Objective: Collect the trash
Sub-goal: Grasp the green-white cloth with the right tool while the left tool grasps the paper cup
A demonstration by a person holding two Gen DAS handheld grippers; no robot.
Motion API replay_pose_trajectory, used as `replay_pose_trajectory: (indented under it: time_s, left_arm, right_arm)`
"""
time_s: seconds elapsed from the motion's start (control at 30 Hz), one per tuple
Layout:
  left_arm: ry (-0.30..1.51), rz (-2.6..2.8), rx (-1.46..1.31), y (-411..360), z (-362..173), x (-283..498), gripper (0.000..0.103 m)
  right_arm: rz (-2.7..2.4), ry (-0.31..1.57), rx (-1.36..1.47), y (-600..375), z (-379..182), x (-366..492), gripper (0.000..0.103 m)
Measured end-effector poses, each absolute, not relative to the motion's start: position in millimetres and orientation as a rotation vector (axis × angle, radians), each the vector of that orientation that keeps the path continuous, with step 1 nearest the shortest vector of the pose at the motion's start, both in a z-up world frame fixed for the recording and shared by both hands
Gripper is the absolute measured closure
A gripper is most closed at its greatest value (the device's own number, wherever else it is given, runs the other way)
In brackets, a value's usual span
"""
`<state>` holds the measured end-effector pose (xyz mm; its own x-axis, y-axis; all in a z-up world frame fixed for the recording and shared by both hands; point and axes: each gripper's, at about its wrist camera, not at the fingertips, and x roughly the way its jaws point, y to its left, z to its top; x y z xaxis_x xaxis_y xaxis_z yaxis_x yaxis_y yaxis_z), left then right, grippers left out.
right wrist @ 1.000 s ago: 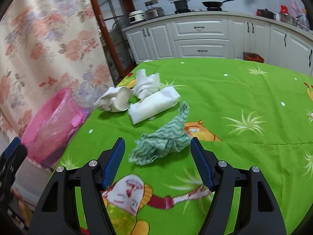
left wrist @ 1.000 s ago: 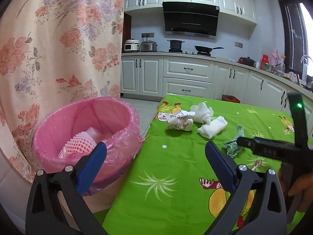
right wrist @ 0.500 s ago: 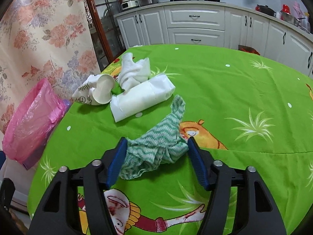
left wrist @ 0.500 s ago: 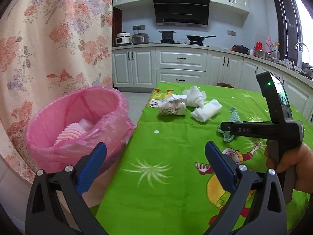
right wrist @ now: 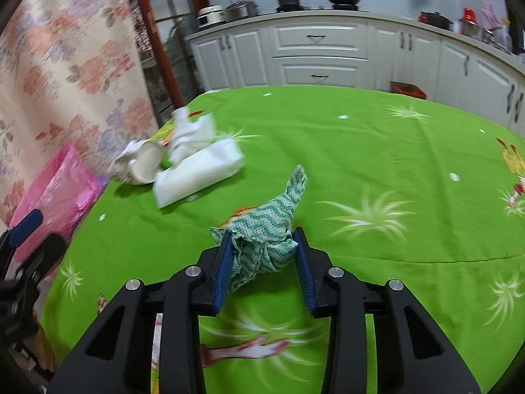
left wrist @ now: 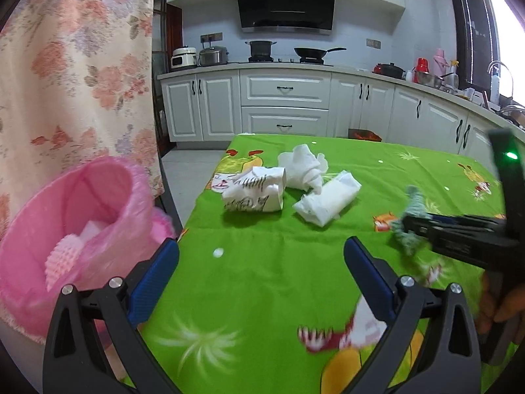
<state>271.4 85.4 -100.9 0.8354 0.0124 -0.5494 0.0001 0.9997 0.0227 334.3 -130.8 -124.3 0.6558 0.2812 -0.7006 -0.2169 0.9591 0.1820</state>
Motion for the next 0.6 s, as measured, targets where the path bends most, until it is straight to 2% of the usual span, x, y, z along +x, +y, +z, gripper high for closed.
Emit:
replay_pose_trajectory:
  time_s: [0.23,0.6]
  left_arm:
    - [0.630,0.013,-0.062,89.6,-106.2,334.8,0.006]
    - [0.693,0.030,-0.073,92.5,-119.6,400.0,0.024]
  right_arm:
    - [0.259,0.787,0.118,-149.7,-122.2,339.1,0.068]
    - [0.291,0.766,0.089,-144.9,-118.4,336.1,0.068]
